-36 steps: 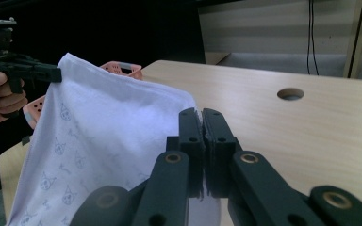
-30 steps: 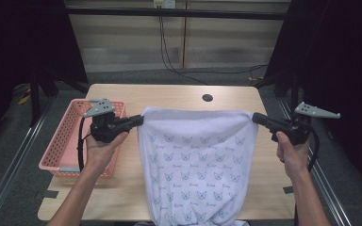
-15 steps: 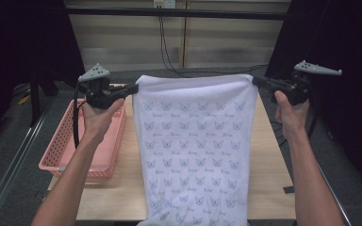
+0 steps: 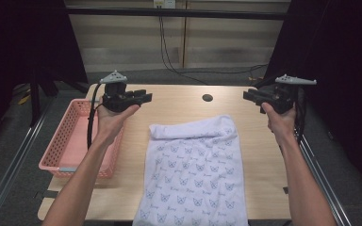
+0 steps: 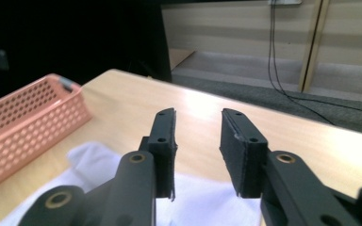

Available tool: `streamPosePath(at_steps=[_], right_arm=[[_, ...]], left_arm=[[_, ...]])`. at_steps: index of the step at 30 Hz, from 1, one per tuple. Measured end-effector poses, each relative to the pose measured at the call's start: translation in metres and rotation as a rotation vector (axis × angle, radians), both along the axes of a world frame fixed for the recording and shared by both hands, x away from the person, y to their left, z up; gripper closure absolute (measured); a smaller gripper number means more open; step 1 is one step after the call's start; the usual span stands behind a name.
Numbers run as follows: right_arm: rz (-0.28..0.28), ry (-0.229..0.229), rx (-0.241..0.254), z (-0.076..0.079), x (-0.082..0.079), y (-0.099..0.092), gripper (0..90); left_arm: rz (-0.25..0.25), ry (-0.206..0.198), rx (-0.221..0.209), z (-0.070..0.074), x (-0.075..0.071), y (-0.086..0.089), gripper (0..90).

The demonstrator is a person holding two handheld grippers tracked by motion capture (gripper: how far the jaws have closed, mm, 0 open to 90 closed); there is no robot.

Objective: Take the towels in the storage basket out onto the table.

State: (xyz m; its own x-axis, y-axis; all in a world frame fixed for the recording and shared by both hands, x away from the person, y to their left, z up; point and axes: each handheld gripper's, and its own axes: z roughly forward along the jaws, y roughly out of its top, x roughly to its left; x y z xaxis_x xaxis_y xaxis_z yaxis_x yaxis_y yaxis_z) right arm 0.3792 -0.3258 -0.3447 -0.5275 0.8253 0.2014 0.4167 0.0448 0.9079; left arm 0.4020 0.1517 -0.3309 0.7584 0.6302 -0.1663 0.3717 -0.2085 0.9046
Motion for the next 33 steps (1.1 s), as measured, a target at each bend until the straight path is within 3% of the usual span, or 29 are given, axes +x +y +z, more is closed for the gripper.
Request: streamPosePath(at_steps=[4,7,10,13,15,18,20,23,25,27,29,30,31,33], right_arm=[[0.044,0.017,-0.039,-0.010,-0.028,0.008,62.8],[0.085,0.040,-0.061,-0.022,-0.056,0.014,61.2],[0.118,0.072,-0.077,-0.039,-0.081,0.019,60.7],[0.143,0.107,-0.067,-0.059,-0.102,0.024,60.4],[0.171,0.148,-0.066,-0.073,-0.114,0.028,60.4],[0.204,0.208,-0.078,-0.096,-0.131,0.034,61.7],[0.229,0.250,-0.102,-0.109,-0.139,0.037,63.6],[0.269,0.326,-0.141,-0.130,-0.149,0.040,67.3],[0.270,0.360,-0.194,-0.142,-0.153,0.042,66.2],[0.263,0.367,-0.247,-0.147,-0.154,0.045,62.5],[0.250,0.359,-0.253,-0.151,-0.154,0.047,63.3],[0.250,0.357,-0.260,-0.150,-0.154,0.047,65.2],[0.243,0.348,-0.290,-0.150,-0.155,0.048,78.4],[0.230,0.367,-0.298,-0.150,-0.155,0.044,88.6]], left_arm=[[-0.071,0.002,-0.002,-0.004,-0.030,-0.011,66.4],[-0.117,0.002,0.032,-0.012,-0.052,-0.019,67.9],[-0.143,0.026,0.009,-0.027,-0.069,-0.024,68.1],[-0.185,0.067,0.053,-0.052,-0.085,-0.030,68.3],[-0.205,0.115,0.058,-0.068,-0.093,-0.032,69.3],[-0.235,0.165,0.125,-0.096,-0.109,-0.033,69.2],[-0.237,0.227,0.160,-0.116,-0.120,-0.027,68.8],[-0.247,0.263,0.219,-0.138,-0.133,-0.017,66.6],[-0.215,0.297,0.243,-0.149,-0.137,-0.007,65.0],[-0.212,0.292,0.270,-0.151,-0.139,0.002,62.3],[-0.196,0.278,0.251,-0.150,-0.140,0.010,58.9],[-0.189,0.289,0.240,-0.153,-0.140,0.014,58.9],[-0.185,0.293,0.247,-0.156,-0.141,0.014,58.3],[-0.218,0.305,0.275,-0.160,-0.142,0.011,58.2]])
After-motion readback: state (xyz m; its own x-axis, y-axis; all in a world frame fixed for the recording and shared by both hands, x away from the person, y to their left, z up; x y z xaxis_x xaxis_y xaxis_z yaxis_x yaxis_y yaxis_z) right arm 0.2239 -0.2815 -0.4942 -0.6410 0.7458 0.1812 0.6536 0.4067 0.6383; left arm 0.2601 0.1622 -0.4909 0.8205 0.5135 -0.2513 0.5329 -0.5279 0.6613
